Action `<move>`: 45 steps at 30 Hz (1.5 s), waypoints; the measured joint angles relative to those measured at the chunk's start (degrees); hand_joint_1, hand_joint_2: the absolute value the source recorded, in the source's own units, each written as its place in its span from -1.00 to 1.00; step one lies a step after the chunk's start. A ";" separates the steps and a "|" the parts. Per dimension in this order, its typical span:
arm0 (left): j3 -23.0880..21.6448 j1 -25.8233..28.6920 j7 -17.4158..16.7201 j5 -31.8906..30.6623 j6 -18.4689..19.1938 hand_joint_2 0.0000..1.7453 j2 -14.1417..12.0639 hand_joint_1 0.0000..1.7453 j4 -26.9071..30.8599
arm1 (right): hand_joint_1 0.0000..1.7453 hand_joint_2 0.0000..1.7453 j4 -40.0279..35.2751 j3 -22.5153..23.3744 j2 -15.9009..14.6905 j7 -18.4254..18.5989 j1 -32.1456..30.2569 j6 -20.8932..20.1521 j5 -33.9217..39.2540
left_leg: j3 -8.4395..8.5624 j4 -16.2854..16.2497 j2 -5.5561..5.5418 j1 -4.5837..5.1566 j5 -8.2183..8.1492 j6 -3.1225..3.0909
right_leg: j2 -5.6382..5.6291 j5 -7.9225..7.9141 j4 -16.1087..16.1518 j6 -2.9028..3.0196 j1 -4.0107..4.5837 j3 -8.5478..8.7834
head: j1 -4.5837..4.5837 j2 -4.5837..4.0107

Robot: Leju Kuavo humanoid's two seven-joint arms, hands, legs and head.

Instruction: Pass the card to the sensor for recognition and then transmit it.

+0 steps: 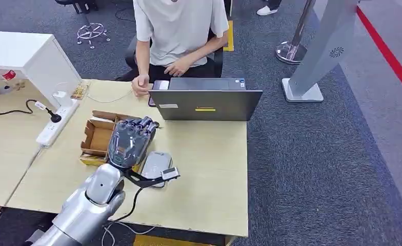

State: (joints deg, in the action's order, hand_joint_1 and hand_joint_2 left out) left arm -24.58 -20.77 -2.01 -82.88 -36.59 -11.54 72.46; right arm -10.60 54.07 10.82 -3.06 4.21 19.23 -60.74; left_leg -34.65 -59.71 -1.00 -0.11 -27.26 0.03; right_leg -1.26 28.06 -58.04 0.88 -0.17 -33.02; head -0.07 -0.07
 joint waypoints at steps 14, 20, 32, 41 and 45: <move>11.60 -18.66 1.66 -0.35 -0.68 1.00 -5.62 -1.00 -19.13 | -1.00 -1.00 -0.02 -0.20 -3.52 -2.73 0.13 -11.50 -0.55 | 0.01 -0.02 -0.03 0.00 0.16 0.13 | -0.01 -0.13 -0.08 0.13 0.00 -0.03 | 0.02 0.00; 11.67 -19.39 2.32 2.36 -0.41 1.00 -5.57 -1.00 -22.21 | -1.00 -1.00 -0.02 -0.20 -3.72 -2.75 0.42 -11.41 -0.70 | 0.00 -0.02 -0.03 0.01 0.14 0.13 | -0.02 -0.12 -0.06 0.13 -0.01 -0.07 | 0.04 0.00; 11.65 -10.61 8.43 13.35 5.30 1.00 -3.52 -1.00 -11.12 | -1.00 -1.00 0.09 0.26 -1.16 -0.22 0.42 -1.23 -0.46 | -0.01 -0.02 -0.01 0.00 0.12 0.15 | -0.07 -0.10 -0.07 0.13 -0.01 -0.09 | -0.07 0.00; 3.40 12.10 7.62 11.87 15.13 1.00 -3.17 -1.00 20.60 | -1.00 -1.00 0.15 3.41 1.22 -0.55 0.31 2.38 3.85 | 0.05 0.00 0.33 0.04 -0.25 0.08 | -0.44 0.05 0.00 0.02 -0.04 -0.11 | -0.02 0.00; 0.39 19.62 5.10 11.30 20.57 1.00 -6.52 -1.00 28.86 | -1.00 -1.00 0.17 5.09 1.75 -0.52 0.11 3.26 5.07 | 0.02 0.02 0.21 0.02 -0.25 0.08 | -0.28 0.17 -0.02 0.00 -0.03 -0.08 | 0.00 0.00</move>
State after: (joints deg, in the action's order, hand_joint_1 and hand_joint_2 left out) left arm -24.19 -1.15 3.09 -71.58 -16.02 -18.06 101.32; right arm -10.43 59.16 12.57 -3.58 4.32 22.49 -55.67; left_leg -34.63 -59.69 -0.79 -0.09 -27.51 0.12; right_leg -1.54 28.23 -58.05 0.89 -0.20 -33.10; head -0.07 -0.07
